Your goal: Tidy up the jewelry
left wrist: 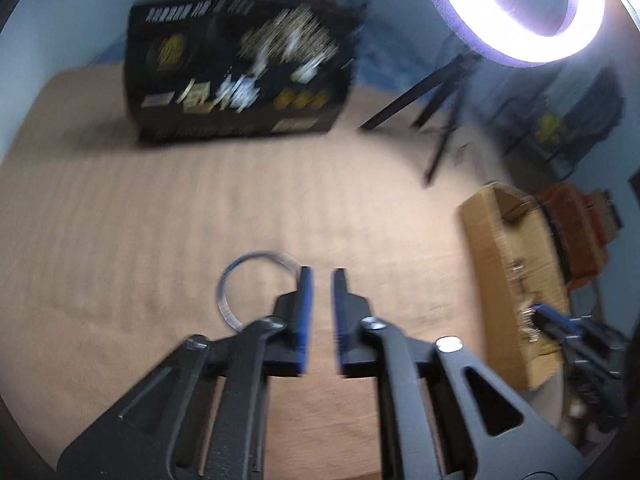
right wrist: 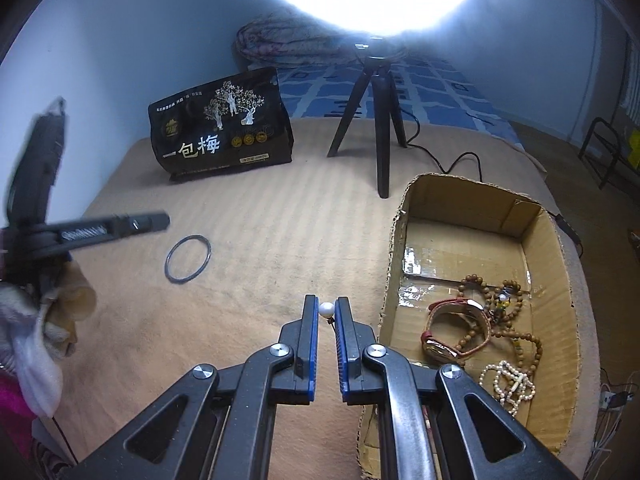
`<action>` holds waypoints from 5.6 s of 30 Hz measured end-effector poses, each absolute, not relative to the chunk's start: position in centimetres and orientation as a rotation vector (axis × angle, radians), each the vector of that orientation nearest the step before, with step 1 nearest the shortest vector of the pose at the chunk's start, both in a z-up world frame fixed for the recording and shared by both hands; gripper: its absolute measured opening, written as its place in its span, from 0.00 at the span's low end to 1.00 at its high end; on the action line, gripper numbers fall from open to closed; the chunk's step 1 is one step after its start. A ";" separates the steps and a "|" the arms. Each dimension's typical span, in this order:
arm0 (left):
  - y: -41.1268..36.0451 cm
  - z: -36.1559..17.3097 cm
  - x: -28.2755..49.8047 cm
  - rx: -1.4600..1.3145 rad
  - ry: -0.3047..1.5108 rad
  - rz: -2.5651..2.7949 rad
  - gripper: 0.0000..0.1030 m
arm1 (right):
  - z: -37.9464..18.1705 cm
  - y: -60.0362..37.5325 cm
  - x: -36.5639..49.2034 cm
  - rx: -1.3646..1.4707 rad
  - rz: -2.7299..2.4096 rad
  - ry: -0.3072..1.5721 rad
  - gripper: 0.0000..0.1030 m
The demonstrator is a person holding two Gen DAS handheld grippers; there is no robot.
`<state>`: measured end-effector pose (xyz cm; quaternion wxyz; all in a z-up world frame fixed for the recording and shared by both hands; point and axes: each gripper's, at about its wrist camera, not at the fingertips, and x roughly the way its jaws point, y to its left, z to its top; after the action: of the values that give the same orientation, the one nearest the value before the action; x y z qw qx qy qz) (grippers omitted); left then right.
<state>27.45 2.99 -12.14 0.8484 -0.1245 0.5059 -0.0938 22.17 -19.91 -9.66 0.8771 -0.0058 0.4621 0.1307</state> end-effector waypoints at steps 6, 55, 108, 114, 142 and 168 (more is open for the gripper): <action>4.8 -14.3 28.4 -0.269 1.090 -0.101 0.57 | -9.5 -19.7 22.1 -0.018 0.288 0.960 0.06; 3.6 -19.0 29.9 -0.227 1.168 0.012 0.72 | -10.6 -20.2 23.3 -0.014 0.286 0.989 0.06; -18.9 -8.9 26.4 -0.163 0.965 -0.469 0.72 | -10.1 -33.5 28.1 0.206 0.073 0.935 0.06; -19.4 -9.3 26.3 -0.154 0.968 -0.471 0.72 | -10.1 -34.0 28.2 0.212 0.064 0.929 0.06; -20.4 -9.5 25.5 -0.065 0.967 -0.447 0.73 | -8.6 -33.8 27.8 0.171 0.030 0.882 0.56; -16.8 -3.6 18.9 -0.003 0.834 -0.431 0.73 | -2.1 -31.4 21.2 0.083 0.045 0.789 0.71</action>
<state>18.85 -16.83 -3.64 0.8919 -0.0017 0.4019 -0.2075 21.16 -31.45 -2.06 0.9222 0.0405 0.3841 0.0220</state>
